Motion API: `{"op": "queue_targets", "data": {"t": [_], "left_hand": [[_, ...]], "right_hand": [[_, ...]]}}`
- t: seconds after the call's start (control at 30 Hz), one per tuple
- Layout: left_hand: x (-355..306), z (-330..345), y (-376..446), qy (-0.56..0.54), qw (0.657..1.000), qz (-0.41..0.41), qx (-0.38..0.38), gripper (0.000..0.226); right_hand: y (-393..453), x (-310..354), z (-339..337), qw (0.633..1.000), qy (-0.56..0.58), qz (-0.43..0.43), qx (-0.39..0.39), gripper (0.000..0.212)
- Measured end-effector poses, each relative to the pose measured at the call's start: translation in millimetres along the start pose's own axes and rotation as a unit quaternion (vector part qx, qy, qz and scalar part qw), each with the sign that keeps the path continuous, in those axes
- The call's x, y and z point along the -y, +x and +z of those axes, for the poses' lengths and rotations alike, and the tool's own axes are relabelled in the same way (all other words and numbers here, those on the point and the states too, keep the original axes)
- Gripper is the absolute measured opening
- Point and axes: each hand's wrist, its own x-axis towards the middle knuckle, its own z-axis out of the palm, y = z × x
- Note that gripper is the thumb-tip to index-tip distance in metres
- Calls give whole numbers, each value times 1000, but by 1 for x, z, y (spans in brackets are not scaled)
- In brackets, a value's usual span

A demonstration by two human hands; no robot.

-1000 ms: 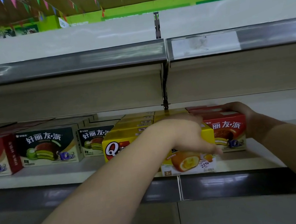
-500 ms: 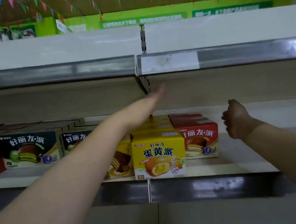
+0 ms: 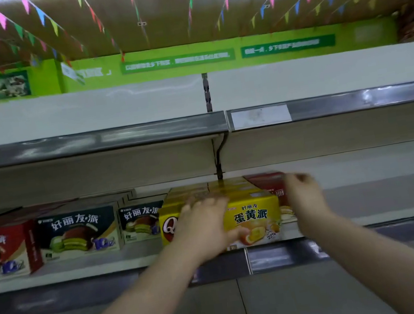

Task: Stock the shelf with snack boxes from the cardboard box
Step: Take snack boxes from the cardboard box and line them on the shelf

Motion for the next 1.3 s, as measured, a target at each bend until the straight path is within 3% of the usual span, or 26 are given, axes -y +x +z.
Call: {"op": "queue_targets", "data": {"t": [0.07,0.17,0.23,0.3,0.4,0.47,0.63,0.9,1.07,1.13,1.2,1.3], "left_hand": [[6,9,-1,12,999,11,-37,80],[13,12,-2,19,998,16,-65,74],[17,9,-2,15,998,12,-66,72],[21,5,-2,17,999,6,-51,72],[24,3,-1,21,999,-6,-44,74],[22,4,0,22,998,-9,-55,73],[14,6,1,17,998,-23,-62,73],[12,10,3,21,997,-36,-71,72],[20,3,-1,-7,998,-17,-63,93],[32,-6,-6,-30,993,-31,-110,93],[48,-12,-13,-105,978,-88,-159,91],[67,-9,-24,-300,923,-201,-135,103]], "right_hand": [[-22,-6,8,989,-47,88,108,66],[-35,-6,11,983,-95,58,143,74],[-38,-5,11,979,-88,47,175,87],[-39,-4,11,975,-64,53,207,87],[-35,-6,12,975,-60,52,209,59],[-33,-4,14,977,-60,42,198,54],[-38,0,13,981,-55,42,181,73],[-35,1,13,977,-49,67,197,69],[-37,-1,15,984,-56,71,156,80],[-38,2,12,990,-77,31,114,77],[-39,9,11,984,-142,-70,79,66],[-44,24,18,939,-233,-231,103,55]]}}
